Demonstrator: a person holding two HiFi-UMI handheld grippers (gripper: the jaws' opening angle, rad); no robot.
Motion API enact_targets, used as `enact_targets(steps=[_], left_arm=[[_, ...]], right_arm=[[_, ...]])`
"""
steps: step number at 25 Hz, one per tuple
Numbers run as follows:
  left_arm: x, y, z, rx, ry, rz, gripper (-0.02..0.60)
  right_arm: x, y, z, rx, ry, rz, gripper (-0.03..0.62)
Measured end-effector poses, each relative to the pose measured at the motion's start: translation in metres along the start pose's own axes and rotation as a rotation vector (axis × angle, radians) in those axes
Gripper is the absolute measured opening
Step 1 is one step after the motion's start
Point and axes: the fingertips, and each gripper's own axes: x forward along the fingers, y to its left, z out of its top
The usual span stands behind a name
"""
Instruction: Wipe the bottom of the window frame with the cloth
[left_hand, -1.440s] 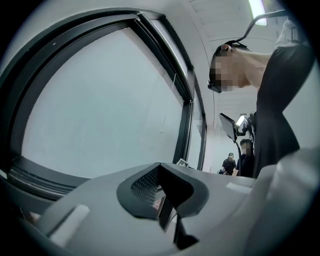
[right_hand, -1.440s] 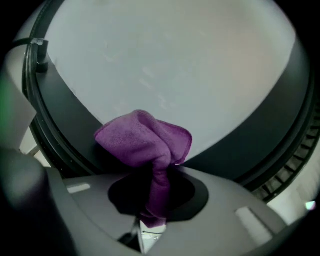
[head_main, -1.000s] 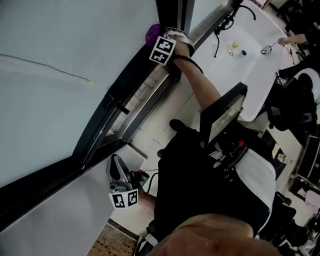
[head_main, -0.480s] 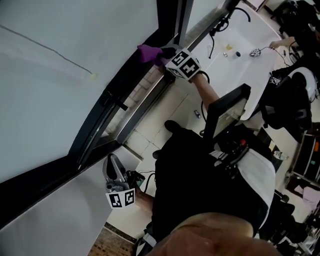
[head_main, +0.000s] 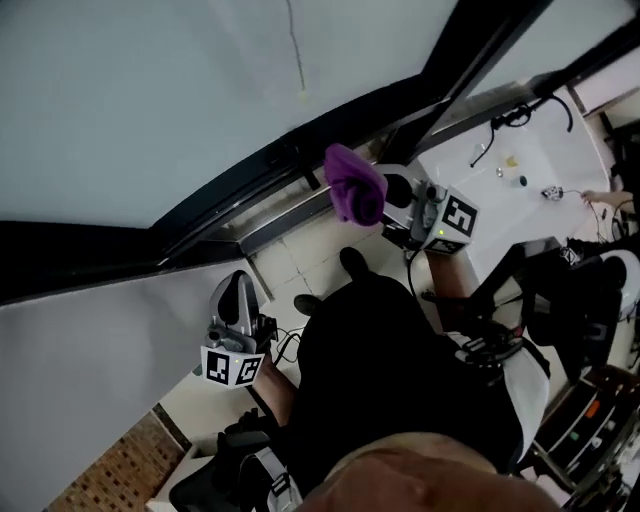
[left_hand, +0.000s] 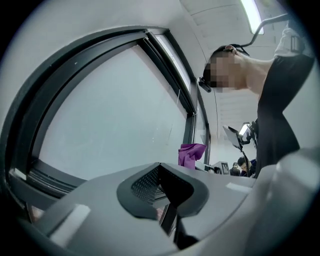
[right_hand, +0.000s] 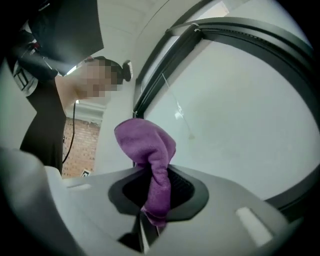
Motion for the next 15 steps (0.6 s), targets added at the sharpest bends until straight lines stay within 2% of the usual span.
enact_targets(steps=[4,7,11,15], left_arm=[[-0.024,0.002,0.023,-0.005,-0.089,0.046,-0.009],[-0.043,-0.002,0.029,0.008,-0.154,0.11,-0.009],[-0.06,-0.007,0.043,0.012,-0.239,0.127,-0.009],[-0.067,-0.017,0.047,0.032,-0.271,0.18,-0.009]], right_arm=[[0.026,0.038,0.004,0.042,-0.077,0.133,0.064],[0.041,0.055,-0.02,0.042,-0.028,0.251,0.064],[0.05,0.081,-0.034,0.066,-0.009,0.36,0.064],[0.056,0.093,-0.042,0.093,0.0,0.454,0.064]])
